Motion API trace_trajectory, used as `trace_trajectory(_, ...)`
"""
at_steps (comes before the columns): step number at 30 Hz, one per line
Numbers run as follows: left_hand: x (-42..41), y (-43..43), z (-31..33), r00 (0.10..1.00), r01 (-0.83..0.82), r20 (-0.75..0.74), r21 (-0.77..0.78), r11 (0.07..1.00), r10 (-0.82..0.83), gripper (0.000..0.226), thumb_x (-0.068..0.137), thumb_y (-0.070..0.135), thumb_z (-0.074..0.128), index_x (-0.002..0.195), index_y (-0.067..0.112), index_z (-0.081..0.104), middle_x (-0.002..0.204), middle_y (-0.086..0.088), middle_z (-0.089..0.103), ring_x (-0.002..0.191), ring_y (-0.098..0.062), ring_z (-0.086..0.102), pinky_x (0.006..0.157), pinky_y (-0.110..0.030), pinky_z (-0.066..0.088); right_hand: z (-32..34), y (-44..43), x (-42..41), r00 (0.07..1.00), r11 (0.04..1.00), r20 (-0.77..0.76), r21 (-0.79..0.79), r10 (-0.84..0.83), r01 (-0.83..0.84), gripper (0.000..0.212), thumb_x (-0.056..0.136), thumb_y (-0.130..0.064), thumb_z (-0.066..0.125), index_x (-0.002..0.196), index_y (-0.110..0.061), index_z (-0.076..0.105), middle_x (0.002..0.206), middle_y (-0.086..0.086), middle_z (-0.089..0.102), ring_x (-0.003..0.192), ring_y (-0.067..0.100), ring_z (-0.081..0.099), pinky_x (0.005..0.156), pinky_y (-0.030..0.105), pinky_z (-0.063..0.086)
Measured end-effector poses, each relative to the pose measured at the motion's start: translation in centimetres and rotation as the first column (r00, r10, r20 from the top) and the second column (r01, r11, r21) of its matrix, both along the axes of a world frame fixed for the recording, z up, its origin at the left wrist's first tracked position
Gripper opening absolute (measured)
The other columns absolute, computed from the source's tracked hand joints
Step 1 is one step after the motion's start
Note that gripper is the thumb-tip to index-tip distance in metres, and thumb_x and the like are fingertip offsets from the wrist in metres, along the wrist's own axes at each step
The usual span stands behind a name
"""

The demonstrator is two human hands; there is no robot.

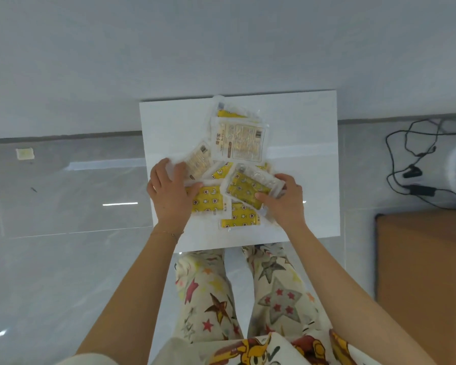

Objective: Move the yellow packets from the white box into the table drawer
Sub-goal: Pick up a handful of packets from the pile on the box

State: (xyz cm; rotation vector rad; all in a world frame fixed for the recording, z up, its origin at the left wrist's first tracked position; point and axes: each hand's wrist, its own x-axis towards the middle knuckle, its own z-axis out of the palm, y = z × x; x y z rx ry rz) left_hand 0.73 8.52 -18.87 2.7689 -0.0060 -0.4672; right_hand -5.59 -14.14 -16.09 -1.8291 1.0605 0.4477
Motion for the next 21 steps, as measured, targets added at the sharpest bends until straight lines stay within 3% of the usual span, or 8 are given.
trace_trajectory(2, -0.4, 0.5, -0.1, 0.998, -0.059, -0.026, -0.054, 0.997, 0.057, 0.046, 0.088, 0.040, 0.065, 0.121, 0.011, 0.054, 0.149, -0.017, 0.034, 0.140, -0.037, 0.027, 0.108, -0.054, 0.029, 0.5, -0.8, -0.4, 1.000, 0.999, -0.022, 0.052, -0.013, 0.014, 0.054, 0.075, -0.016, 0.080, 0.122, -0.017, 0.053, 0.102, -0.005, 0.060, 0.089, 0.008, 0.059, 0.073, 0.017, 0.049)
trace_trajectory(5, -0.9, 1.4, -0.2, 0.993, -0.117, -0.009, -0.108, 0.987, 0.117, 0.028, 0.089, 0.017, 0.066, 0.110, 0.002, 0.057, 0.149, -0.015, 0.039, 0.139, -0.037, 0.031, 0.110, -0.053, 0.032, 0.6, -1.8, -1.3, 0.992, 0.991, -0.086, 0.097, -0.088, 0.096, 0.048, 0.075, -0.016, 0.080, 0.117, -0.012, 0.057, 0.107, 0.005, 0.065, 0.099, 0.025, 0.063, 0.085, 0.041, 0.053)
trace_trajectory(9, -2.2, 1.5, 0.0, 0.986, -0.140, 0.066, -0.166, 0.976, 0.152, 0.013, 0.089, 0.003, 0.058, 0.102, 0.001, 0.059, 0.143, -0.013, 0.048, 0.129, -0.037, 0.041, 0.104, -0.044, 0.037, 0.8, -1.6, -2.3, 0.982, 0.980, -0.094, 0.098, -0.161, 0.170, 0.038, 0.075, -0.015, 0.079, 0.104, -0.014, 0.056, 0.099, 0.004, 0.065, 0.092, 0.024, 0.063, 0.080, 0.038, 0.052)
trace_trajectory(12, -2.6, -0.3, 1.2, 0.938, -0.342, -0.062, -0.329, 0.880, 0.342, 0.041, 0.090, 0.021, 0.061, 0.127, 0.006, 0.050, 0.137, -0.006, 0.050, 0.126, -0.029, 0.038, 0.099, -0.044, 0.040, 0.9, -0.9, -2.7, 0.981, 0.980, -0.079, 0.079, -0.175, 0.181, 0.037, 0.077, -0.016, 0.077, 0.104, -0.014, 0.052, 0.091, -0.003, 0.061, 0.085, 0.019, 0.061, 0.072, 0.031, 0.050)
trace_trajectory(16, -2.6, -1.9, 1.5, 0.919, -0.383, -0.191, -0.235, 0.893, 0.344, 0.098, 0.069, 0.039, 0.082, 0.147, 0.015, 0.027, 0.141, -0.006, 0.041, 0.128, -0.029, 0.033, 0.098, -0.048, 0.034, 0.8, -0.3, -3.0, 0.977, 0.976, -0.069, 0.066, -0.201, 0.206, 0.039, 0.079, -0.017, 0.076, 0.107, -0.013, 0.050, 0.089, -0.007, 0.056, 0.080, 0.013, 0.057, 0.066, 0.025, 0.045)
trace_trajectory(18, -2.4, -2.3, 1.2, 0.901, -0.411, -0.229, -0.178, 0.894, 0.368, 0.105, 0.067, 0.041, 0.083, 0.149, 0.014, 0.024, 0.137, -0.009, 0.041, 0.126, -0.031, 0.034, 0.099, -0.050, 0.034, 1.0, -0.2, -3.0, 0.979, 0.979, -0.068, 0.046, -0.195, 0.198, 0.038, 0.079, -0.019, 0.076, 0.108, -0.012, 0.051, 0.089, -0.006, 0.055, 0.078, 0.009, 0.056, 0.064, 0.024, 0.045)
trace_trajectory(21, -2.0, -2.6, 1.4, 0.874, -0.454, -0.242, -0.101, 0.885, 0.421, 0.094, 0.063, 0.043, 0.085, 0.138, 0.010, 0.039, 0.128, -0.013, 0.044, 0.119, -0.032, 0.037, 0.096, -0.050, 0.039, 1.6, -0.2, -2.9, 0.981, 0.980, -0.039, 0.052, -0.192, 0.194, 0.036, 0.078, -0.021, 0.077, 0.105, -0.013, 0.054, 0.093, -0.001, 0.061, 0.081, 0.016, 0.062, 0.068, 0.031, 0.052)
